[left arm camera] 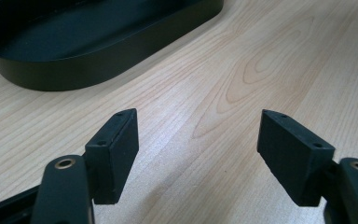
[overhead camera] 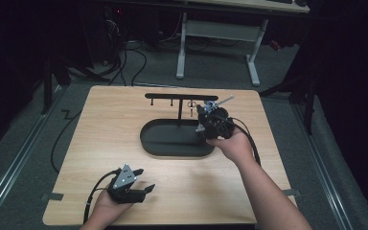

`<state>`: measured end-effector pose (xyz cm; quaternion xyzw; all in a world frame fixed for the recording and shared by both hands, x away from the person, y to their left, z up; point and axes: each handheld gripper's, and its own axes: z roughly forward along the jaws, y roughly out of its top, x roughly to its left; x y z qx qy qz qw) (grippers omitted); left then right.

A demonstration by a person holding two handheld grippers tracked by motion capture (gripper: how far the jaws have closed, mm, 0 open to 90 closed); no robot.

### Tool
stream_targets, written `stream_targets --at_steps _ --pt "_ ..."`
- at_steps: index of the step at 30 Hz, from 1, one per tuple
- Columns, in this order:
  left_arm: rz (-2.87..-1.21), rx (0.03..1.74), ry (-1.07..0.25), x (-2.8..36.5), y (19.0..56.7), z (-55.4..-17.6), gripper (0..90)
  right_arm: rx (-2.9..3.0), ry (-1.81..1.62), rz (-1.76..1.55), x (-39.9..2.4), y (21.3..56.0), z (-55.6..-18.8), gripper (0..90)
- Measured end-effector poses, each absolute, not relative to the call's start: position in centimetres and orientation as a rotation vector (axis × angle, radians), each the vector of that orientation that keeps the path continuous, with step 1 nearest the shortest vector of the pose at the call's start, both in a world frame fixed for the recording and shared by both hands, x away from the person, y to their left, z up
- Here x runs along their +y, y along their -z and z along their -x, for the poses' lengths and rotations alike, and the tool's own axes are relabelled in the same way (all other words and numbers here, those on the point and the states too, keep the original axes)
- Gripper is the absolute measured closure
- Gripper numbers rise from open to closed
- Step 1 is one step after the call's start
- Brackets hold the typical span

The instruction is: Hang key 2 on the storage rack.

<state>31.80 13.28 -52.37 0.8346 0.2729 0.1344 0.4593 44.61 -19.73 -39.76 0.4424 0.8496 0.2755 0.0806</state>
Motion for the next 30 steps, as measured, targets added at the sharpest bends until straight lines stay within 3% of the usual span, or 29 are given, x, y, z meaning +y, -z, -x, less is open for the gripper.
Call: stream_targets --at_steps 12,21,25,30 --pt "-2.073 0.647 -0.324 12.7 52.7 -31.5 30.9 2.424 -0.987 -1.314 -21.8 46.2 -37.9 44.8" --pt "-2.069 0.644 -0.313 12.6 52.7 -31.6 30.9 2.284 -1.053 -1.36 -26.0 51.2 -32.5 37.4" --pt "-2.027 0.672 -0.276 12.7 52.6 -31.7 30.9 2.149 -1.192 -1.353 -29.0 51.3 -29.6 33.9" --pt "-2.019 0.681 -0.276 12.6 52.6 -31.7 30.9 2.057 -1.17 -1.404 -30.8 51.2 -28.9 31.4"
